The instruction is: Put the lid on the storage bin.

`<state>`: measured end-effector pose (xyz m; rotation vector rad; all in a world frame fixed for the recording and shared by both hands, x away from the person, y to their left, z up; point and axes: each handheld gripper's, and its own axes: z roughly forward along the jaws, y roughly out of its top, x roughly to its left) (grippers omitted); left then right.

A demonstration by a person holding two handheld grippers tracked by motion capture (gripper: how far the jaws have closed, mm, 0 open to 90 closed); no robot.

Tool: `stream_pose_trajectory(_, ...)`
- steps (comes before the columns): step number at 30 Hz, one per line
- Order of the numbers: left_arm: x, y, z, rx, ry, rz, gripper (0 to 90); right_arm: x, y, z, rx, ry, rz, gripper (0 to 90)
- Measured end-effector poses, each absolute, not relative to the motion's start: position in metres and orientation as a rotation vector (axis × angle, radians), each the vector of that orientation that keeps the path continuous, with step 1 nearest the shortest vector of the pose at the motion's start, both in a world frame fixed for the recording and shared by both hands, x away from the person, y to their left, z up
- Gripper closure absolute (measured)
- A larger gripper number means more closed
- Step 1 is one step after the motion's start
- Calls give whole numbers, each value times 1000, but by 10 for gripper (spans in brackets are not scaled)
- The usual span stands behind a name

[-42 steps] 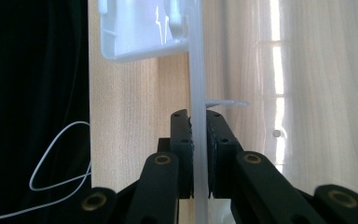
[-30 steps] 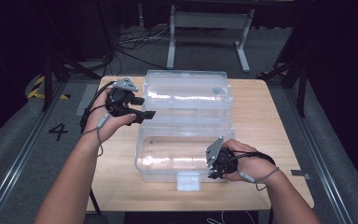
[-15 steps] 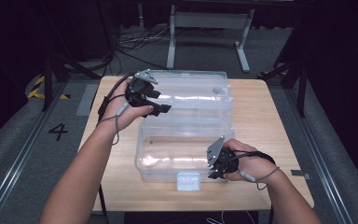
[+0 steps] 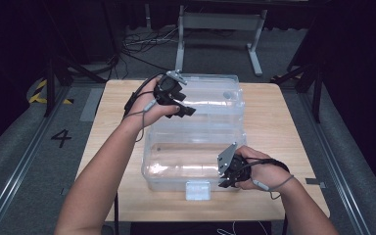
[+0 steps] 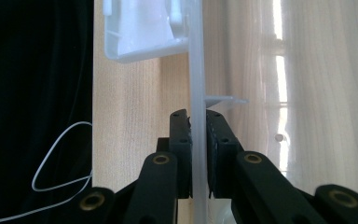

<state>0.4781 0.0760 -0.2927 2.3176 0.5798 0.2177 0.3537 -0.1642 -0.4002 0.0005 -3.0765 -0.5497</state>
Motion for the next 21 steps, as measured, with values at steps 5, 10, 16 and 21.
stream_pose_trajectory(5,482,69,-296,2338,571,191,348,354,-164,-400,1,-3075,-550,832)
stream_pose_trajectory(10,487,63,-299,2386,556,182,377,354,-165,-400,-1,-3074,-550,832)
stream_pose_trajectory(16,490,57,-303,2430,555,173,430,354,-165,-401,-5,-3066,-564,830)
stream_pose_trajectory(21,491,55,-302,2449,545,151,496,354,-165,-401,-4,-3068,-563,830)
